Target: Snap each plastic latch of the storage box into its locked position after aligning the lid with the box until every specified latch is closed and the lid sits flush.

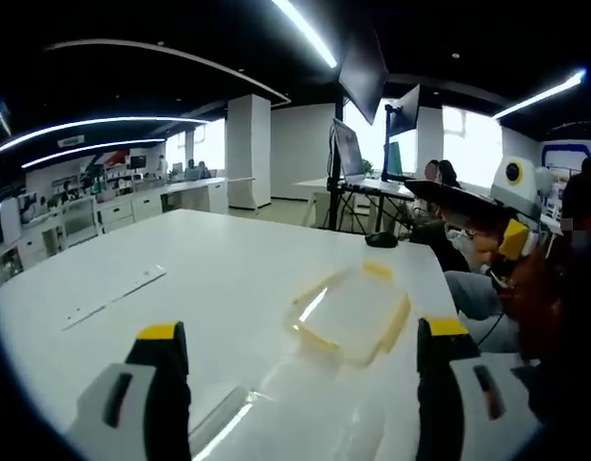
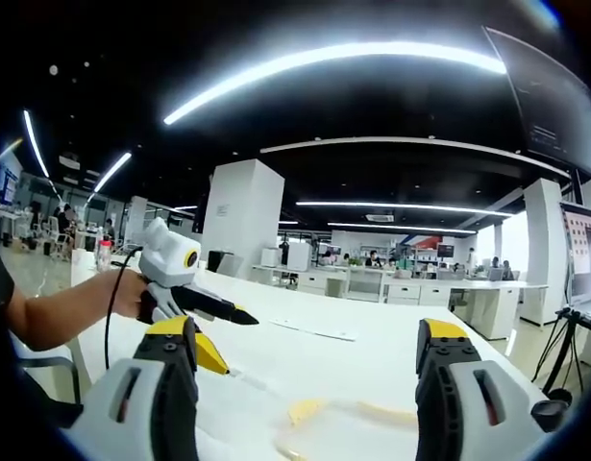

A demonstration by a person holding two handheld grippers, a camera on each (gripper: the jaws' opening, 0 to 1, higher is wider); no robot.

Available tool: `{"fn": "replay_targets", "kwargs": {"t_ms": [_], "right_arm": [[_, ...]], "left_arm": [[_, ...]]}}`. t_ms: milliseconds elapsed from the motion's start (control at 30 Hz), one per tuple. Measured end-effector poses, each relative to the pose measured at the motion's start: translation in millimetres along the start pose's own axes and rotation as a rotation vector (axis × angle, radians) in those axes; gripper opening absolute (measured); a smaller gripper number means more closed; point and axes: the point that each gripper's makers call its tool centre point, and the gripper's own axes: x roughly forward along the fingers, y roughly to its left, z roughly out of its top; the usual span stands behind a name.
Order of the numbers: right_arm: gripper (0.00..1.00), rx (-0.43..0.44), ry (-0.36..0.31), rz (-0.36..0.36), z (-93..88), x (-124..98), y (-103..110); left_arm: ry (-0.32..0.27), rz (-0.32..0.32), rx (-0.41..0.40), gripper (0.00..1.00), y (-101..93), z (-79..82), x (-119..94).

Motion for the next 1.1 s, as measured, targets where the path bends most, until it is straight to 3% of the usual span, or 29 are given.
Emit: {"fn": "replay_targets", "kwargs": {"t_ms": [533,667,800,1100], "right_arm": [[0.95,0.001,0.002,-0.003,-1.2,-2,-1],[0.95,0.001,0.003,-0.004,-1.4,-2,-2],[0.95,0.001,0.002,-0.002,-1.6,-2,-2],[0.95,0.003,0.000,-0.003,-1.8,-2,-4]], "left_arm": [[0.009,-0.056,0.006,0.99,-5.5,0.6,10],[0.036,-0.079,0.013,0.99,-8.7,-3.9,13],[0.028,-0.111,-0.016,0.99,-12.5,-3.8,18],[0.040,-0.113,-0.004,0.99,-11.0,-2.9,23]]}}
